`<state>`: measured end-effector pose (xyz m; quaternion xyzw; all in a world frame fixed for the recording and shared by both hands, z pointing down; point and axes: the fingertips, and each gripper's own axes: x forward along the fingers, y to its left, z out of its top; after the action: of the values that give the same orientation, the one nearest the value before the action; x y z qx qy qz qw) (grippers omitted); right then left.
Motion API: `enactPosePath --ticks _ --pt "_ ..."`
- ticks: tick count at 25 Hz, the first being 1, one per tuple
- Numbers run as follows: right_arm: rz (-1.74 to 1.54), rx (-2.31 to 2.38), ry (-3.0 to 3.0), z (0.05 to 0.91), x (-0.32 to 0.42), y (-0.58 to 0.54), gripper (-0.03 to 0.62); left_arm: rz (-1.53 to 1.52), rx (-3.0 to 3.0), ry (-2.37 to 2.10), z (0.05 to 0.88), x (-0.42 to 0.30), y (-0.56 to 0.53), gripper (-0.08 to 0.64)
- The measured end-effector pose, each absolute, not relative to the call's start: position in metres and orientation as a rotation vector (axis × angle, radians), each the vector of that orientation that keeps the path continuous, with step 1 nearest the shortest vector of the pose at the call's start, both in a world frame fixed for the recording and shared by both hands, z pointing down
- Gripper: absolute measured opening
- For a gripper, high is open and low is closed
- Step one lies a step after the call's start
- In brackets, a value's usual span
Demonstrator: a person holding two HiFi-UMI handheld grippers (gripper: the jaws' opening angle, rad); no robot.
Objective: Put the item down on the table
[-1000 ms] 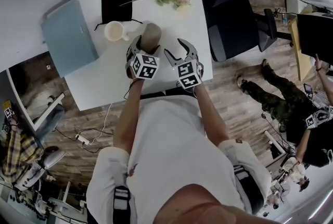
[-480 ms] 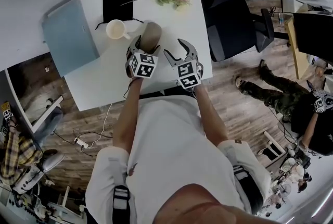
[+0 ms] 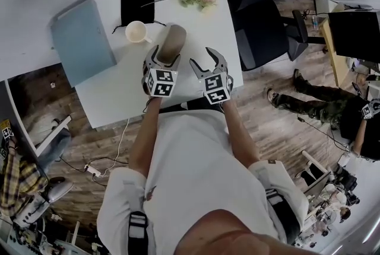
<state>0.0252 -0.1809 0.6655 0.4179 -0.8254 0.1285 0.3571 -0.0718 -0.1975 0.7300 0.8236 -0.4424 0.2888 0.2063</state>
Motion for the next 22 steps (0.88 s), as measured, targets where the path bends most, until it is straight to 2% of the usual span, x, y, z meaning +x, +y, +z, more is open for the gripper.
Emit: enactPosePath --ticks 9,22 --pt "0.218 1.209 -2.210 0.613 0.022 -0.180 0.266 0.591 2.387 -1.386 0.651 -0.097 -0.196 0.311" --pt "-0.018 1.349 -2.548 0.472 0.022 -0.187 0.292 0.335 2.609 -1.697 0.489 -0.104 -0.183 0.310"
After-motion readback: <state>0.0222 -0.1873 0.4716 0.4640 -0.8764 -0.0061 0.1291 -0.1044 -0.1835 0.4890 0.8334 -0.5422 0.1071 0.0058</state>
